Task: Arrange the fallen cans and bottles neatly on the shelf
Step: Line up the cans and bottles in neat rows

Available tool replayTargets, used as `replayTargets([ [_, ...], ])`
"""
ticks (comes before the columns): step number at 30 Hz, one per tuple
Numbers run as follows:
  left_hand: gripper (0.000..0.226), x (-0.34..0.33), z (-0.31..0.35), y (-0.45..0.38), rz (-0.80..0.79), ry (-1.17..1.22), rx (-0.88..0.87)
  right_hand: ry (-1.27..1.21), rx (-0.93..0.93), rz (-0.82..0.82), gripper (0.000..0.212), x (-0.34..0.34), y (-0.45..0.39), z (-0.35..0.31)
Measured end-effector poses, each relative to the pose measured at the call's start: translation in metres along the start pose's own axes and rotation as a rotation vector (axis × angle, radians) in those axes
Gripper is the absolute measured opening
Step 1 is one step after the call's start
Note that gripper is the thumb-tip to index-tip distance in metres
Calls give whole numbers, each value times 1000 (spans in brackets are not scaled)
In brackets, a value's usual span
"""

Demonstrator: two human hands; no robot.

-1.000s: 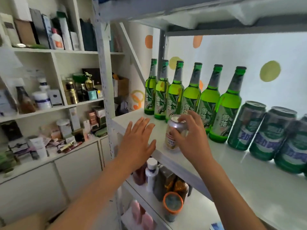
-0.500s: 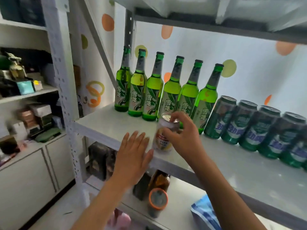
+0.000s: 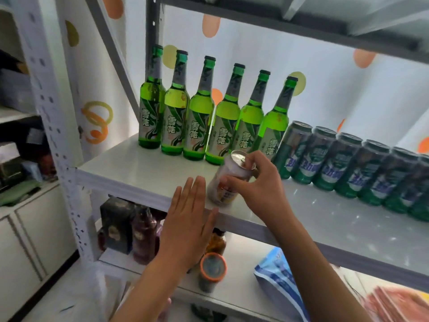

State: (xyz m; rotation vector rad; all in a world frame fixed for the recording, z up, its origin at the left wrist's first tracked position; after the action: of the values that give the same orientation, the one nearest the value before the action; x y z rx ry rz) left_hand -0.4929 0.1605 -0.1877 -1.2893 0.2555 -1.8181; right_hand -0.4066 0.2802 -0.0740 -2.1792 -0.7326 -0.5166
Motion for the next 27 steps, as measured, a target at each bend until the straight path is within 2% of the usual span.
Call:
replayTargets([
  [6, 64, -9, 39, -1, -54, 21, -107, -171, -45, 201, 49, 31, 41, 23],
  [12, 86, -37, 123, 3, -74, 121, -136, -179, -37, 371, 46, 125, 74, 52],
  [21, 89, -129, 342, 13, -165, 277, -281, -56, -79, 622, 46, 323, 167, 143],
  [27, 87, -196, 482, 37, -267, 338, -402, 65, -143, 731, 45, 443, 231, 207],
])
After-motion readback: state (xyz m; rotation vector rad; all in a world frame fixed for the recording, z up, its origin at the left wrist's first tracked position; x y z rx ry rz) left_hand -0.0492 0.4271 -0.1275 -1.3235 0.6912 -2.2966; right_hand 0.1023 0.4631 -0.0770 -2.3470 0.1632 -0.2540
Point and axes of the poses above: each hand's wrist, its own y-axis away from the middle knuckle, its own x-axis out of the back of the hand, z = x × y, the point moved 4 cm from there along -y, towards the middle knuckle, and after that the axes turned 12 degrees about y, right-handed, at the moved point
